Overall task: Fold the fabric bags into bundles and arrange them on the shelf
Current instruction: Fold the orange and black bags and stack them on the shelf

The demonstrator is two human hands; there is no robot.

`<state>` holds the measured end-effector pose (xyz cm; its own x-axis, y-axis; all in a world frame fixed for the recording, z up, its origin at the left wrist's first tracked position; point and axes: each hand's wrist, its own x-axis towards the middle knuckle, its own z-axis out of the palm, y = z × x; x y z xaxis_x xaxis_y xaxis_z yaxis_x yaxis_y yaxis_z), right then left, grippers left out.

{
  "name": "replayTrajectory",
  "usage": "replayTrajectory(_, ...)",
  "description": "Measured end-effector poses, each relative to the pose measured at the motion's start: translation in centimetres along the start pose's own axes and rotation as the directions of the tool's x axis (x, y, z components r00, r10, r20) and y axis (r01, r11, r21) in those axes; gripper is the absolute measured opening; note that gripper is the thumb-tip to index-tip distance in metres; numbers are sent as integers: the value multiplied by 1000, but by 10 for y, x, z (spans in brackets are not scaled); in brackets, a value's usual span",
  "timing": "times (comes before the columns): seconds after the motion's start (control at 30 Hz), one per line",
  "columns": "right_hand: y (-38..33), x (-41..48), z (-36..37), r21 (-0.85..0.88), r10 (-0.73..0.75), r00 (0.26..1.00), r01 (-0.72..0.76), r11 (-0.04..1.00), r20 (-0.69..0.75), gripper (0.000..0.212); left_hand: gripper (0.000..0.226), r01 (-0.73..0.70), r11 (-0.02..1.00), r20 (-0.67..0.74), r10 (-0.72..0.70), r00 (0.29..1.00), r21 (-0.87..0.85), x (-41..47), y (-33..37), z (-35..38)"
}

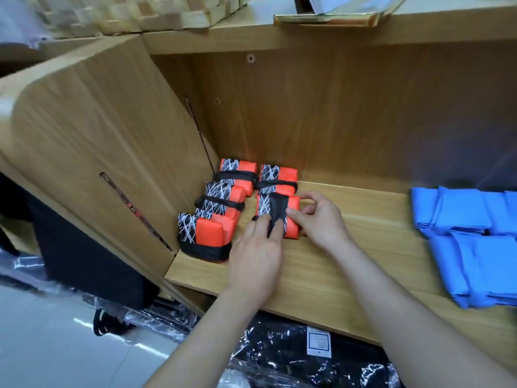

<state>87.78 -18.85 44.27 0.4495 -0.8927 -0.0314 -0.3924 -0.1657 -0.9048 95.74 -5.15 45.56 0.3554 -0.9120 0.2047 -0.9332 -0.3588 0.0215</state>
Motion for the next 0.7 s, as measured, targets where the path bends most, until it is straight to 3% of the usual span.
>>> replayTrajectory(0.47,-5,8,14,-35,-36,999,37,999,8,28,62,51,995,67,-46,997,-86,4,-12,6)
replayTrajectory(0.7,-6,-13,-5,45,171,966,-183,982,195,26,62,26,998,24,-25,999,-59,4,-13,-6)
